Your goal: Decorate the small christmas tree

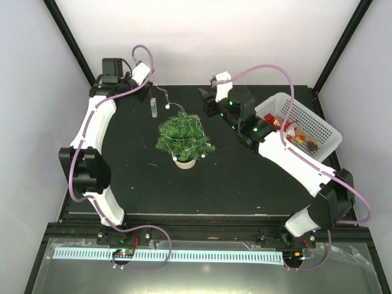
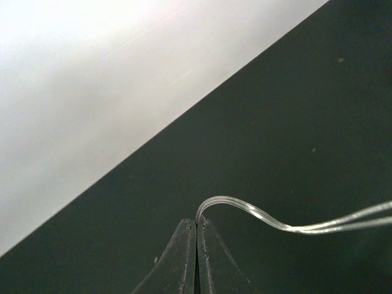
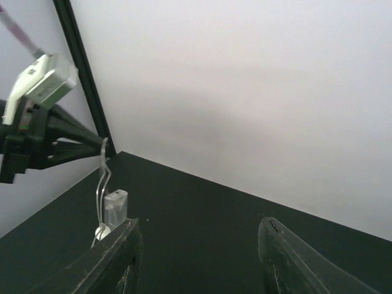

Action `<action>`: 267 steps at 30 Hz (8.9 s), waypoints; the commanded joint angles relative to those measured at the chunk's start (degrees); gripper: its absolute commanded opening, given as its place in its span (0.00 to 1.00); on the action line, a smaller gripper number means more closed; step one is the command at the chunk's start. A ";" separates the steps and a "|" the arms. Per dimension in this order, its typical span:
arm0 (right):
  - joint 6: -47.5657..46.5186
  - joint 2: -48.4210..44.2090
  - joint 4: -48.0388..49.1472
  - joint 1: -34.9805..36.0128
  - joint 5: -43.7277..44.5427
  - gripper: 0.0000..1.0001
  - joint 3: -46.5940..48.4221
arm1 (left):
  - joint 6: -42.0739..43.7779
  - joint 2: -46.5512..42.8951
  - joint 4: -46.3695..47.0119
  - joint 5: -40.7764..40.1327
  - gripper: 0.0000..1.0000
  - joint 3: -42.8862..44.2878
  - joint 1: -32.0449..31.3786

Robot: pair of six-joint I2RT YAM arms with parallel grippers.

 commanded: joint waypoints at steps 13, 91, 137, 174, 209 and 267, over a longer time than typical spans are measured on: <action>3.91 -11.72 -0.12 -0.39 1.50 0.53 -9.01 | 4.12 -21.41 -5.71 -5.43 0.02 -24.09 2.21; 24.27 -21.54 -36.35 -6.82 9.79 0.56 -13.90 | 0.13 -54.70 -30.46 -8.21 0.99 -28.84 -6.19; 35.58 -3.60 -36.43 -33.92 -7.84 0.38 -28.87 | -4.92 -43.75 -28.78 16.15 0.99 -23.48 -0.78; 40.58 23.35 -31.06 -24.29 -18.86 0.32 7.14 | -5.44 -44.05 -25.87 21.03 0.99 -27.90 5.45; 37.23 -12.23 -50.81 -10.58 -2.49 0.35 -26.32 | -5.75 -42.73 -26.49 24.36 0.99 -26.13 5.97; 33.79 17.23 -23.02 -24.95 -7.21 0.67 -5.08 | -5.27 -41.17 -25.67 26.58 0.99 -28.43 6.36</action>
